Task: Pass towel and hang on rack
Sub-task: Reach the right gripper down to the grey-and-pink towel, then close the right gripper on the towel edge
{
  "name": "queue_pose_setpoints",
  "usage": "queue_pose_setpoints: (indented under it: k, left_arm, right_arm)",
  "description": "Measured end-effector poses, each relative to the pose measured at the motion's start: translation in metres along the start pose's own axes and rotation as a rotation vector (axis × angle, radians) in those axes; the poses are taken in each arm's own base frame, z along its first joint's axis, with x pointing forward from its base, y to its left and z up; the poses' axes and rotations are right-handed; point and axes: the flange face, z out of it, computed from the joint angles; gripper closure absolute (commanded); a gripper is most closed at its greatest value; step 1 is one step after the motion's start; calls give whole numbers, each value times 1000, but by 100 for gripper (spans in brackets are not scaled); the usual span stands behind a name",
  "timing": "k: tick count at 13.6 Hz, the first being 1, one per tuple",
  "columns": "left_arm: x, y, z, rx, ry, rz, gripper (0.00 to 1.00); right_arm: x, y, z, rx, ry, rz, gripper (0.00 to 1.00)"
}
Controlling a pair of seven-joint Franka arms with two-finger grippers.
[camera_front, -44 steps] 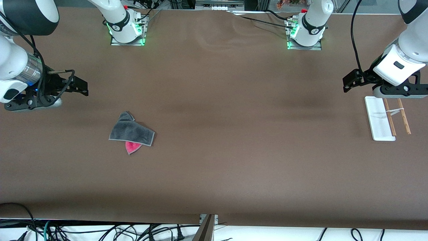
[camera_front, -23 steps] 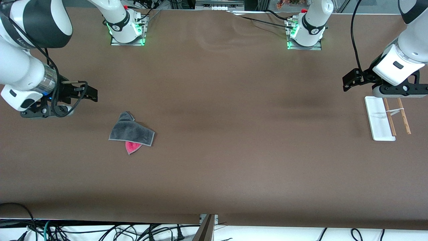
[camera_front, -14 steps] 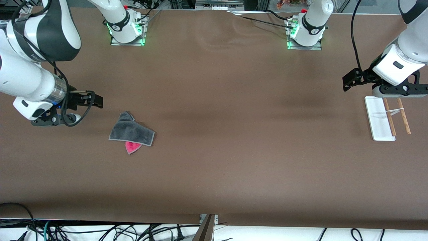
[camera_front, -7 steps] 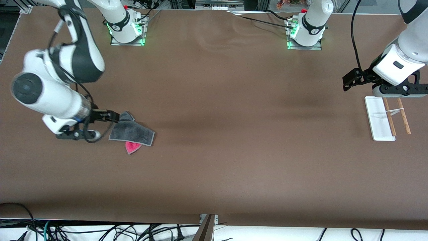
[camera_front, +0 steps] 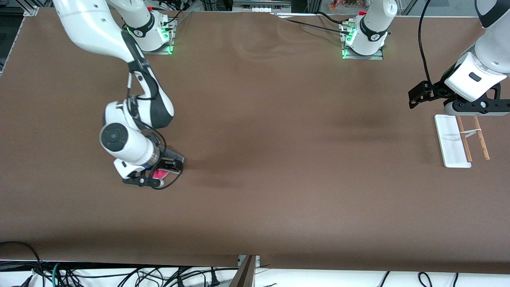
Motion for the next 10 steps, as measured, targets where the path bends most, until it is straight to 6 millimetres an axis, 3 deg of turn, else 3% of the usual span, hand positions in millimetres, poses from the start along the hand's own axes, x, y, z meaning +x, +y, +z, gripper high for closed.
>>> queue_pose_setpoints:
  k: [3, 10]
  left_arm:
    - [0, 0, 0, 0, -3, 0, 0]
    - [0, 0, 0, 0, -4, 0, 0]
  right_arm:
    - [-1, -6, 31, -1, 6, 7, 2]
    - [-6, -11, 54, -9, -6, 7, 33]
